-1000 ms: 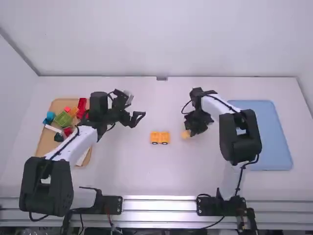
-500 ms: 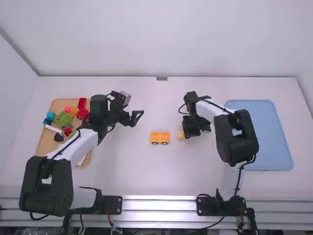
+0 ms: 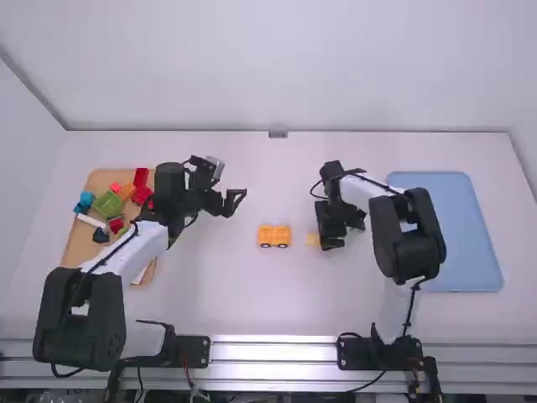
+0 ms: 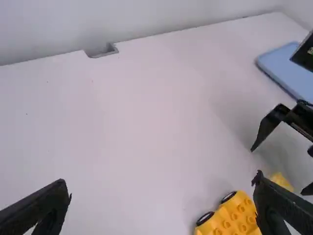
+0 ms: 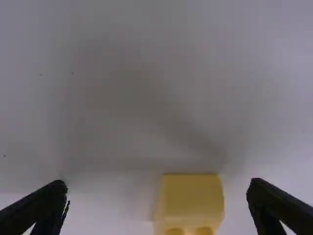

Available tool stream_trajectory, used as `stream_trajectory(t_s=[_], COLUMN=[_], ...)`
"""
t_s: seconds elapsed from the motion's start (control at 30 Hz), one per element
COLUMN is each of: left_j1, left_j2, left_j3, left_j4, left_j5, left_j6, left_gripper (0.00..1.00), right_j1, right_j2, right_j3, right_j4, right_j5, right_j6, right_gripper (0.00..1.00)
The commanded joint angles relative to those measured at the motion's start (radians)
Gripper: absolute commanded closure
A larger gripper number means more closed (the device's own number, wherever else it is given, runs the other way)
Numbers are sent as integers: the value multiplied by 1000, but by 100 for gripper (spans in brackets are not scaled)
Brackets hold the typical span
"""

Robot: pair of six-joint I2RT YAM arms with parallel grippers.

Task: Assemble lego blocks to make yellow taxi

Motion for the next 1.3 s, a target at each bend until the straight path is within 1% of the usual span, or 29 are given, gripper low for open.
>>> stream_trajectory(t_s=[0.0,0.1,0.17,0.23,0.3,0.33,0.43,0.47,0.5,0.57,0.63,0.67,0.77,0.8,0.83,0.93,1.0,1.07,1.1,1.13,1.17,1.23,1.27], left_j1=[-2,-2,-2,-2,-2,-3,-3,-3,-2,-2,-2,-2,-2,-2,-2,-2,-2,-3,-3,-3,-3,-3,-3], left_j2=[-20,-20,-20,-20,-20,-20,-20,-20,-20,-20,-20,-20,-20,-20,-20,-20,-20,-20,-20,-20,-20,-20,-20], left_j3=[-6,-6,-6,-6,-6,-6,-6,-6,-6,-6,-8,-9,-9,-9,-10,-10,-10,-10,-10,-10,-10,-10,-10], left_j4=[6,12,14,13,10,10,11,11,11,10,16,18,-16,-19,-48,-61,-64,-62,-64,-71,-81,-90,-97], left_j5=[-3,-3,-3,-3,-3,-3,-3,-3,-5,-8,0,0,-90,-94,-114,-97,-68,-18,-4,29,79,126,179], left_j6=[0,-7,-7,-7,-7,-7,-8,-8,-8,-6,-7,-7,-7,-7,-7,-7,-6,25,39,82,152,212,272], left_gripper=[1,1,1,1,1,1,1,1,1,1,1,1,1,1,1,1,1,1,1,1,1,1,1], right_j1=[-4,-19,-42,-58,-78,-83,-113,-116,-124,-130,-130,-130,-130,-130,-130,-130,-130,-126,-123,-114,-108,-108,-113], right_j2=[13,11,11,11,11,11,11,11,11,11,11,11,11,11,11,11,11,12,12,12,12,11,11], right_j3=[-2,33,104,174,281,311,516,539,621,700,786,795,832,833,832,832,829,800,791,772,739,711,684], right_j4=[-1,-23,-98,-177,-283,-309,-465,-476,-514,-553,-585,-585,-558,-557,-550,-523,-490,-436,-426,-414,-422,-452,-509], right_j5=[-6,-49,-117,-140,-131,-125,-105,-102,-81,-38,75,96,336,344,385,372,313,121,58,-74,-276,-410,-531], right_j6=[0,-59,-132,-190,-249,-261,-392,-417,-541,-707,-970,-1005,-1339,-1355,-1471,-1587,-1644,-1859,-1929,-2081,-2333,-2533,-2765], right_gripper=[2,2,2,2,2,2,2,2,2,2,2,2,2,2,2,2,2,2,2,2,2,2,2])
